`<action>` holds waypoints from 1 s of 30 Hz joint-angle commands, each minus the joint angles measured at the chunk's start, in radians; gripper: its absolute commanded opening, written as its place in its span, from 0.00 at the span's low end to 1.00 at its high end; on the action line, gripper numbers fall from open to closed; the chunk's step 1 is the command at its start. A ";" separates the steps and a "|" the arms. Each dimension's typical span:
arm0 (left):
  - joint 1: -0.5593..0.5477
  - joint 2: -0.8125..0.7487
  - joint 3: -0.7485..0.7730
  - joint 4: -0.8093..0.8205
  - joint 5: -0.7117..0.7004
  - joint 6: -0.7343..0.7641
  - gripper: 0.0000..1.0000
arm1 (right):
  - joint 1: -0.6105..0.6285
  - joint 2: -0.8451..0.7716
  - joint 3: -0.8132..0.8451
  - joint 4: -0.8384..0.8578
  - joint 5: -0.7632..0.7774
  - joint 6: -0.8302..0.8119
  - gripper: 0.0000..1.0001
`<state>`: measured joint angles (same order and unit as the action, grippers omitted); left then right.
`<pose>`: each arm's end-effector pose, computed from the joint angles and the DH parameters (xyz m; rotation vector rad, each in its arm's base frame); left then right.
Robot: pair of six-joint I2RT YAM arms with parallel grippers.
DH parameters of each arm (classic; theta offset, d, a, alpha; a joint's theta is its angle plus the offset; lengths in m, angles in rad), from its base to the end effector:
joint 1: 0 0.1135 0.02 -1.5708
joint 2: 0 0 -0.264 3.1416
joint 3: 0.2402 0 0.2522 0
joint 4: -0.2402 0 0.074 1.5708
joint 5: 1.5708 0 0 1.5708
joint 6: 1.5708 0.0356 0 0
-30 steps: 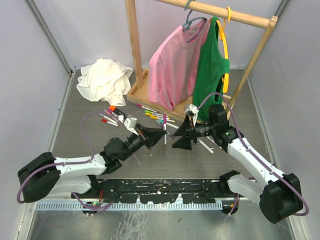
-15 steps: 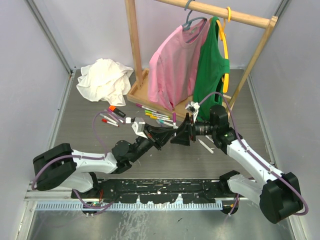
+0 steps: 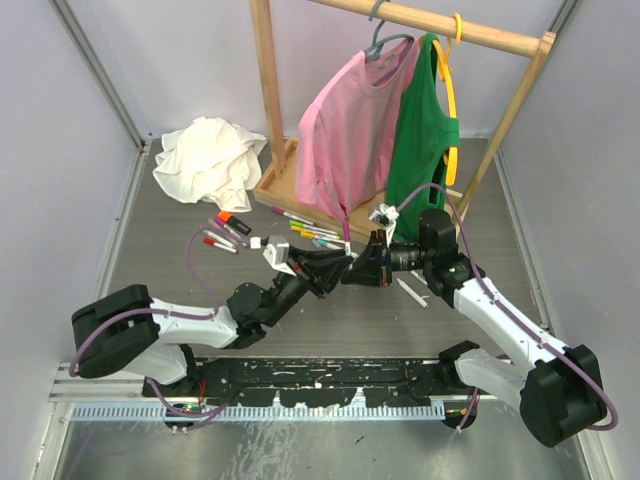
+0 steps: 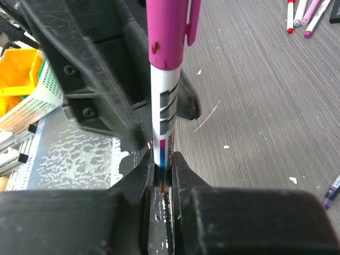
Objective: Open the pen caps
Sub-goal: Pick up the pen from the center of the board.
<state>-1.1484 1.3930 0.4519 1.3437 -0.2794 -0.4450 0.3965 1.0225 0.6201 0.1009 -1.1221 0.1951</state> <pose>0.1178 -0.2383 0.2531 0.1809 1.2644 -1.2286 0.1875 0.1133 0.2715 -0.9880 1.6708 1.4370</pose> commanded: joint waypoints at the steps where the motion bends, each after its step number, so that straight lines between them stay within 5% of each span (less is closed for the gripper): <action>1: -0.004 -0.052 -0.038 0.065 -0.114 -0.044 0.43 | -0.001 -0.021 0.064 -0.089 -0.004 -0.108 0.01; 5: 0.006 -0.203 -0.074 -0.123 -0.163 -0.119 0.67 | 0.000 -0.017 0.107 -0.262 0.078 -0.291 0.01; 11: 0.023 -0.524 0.097 -0.919 -0.244 -0.193 1.00 | 0.004 0.024 0.185 -0.462 0.212 -0.462 0.01; 17: 0.031 -0.517 0.217 -1.100 -0.071 -0.135 0.98 | 0.043 0.087 0.226 -0.565 0.271 -0.564 0.01; 22: 0.034 -0.405 0.327 -1.190 -0.062 -0.144 0.99 | 0.054 0.091 0.229 -0.584 0.275 -0.588 0.01; 30: 0.049 -0.269 0.425 -1.248 -0.164 -0.206 0.79 | 0.061 0.087 0.228 -0.591 0.285 -0.597 0.01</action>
<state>-1.1103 1.1011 0.7979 0.1280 -0.3820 -0.6228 0.4500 1.1259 0.7998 -0.4969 -0.8413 -0.3752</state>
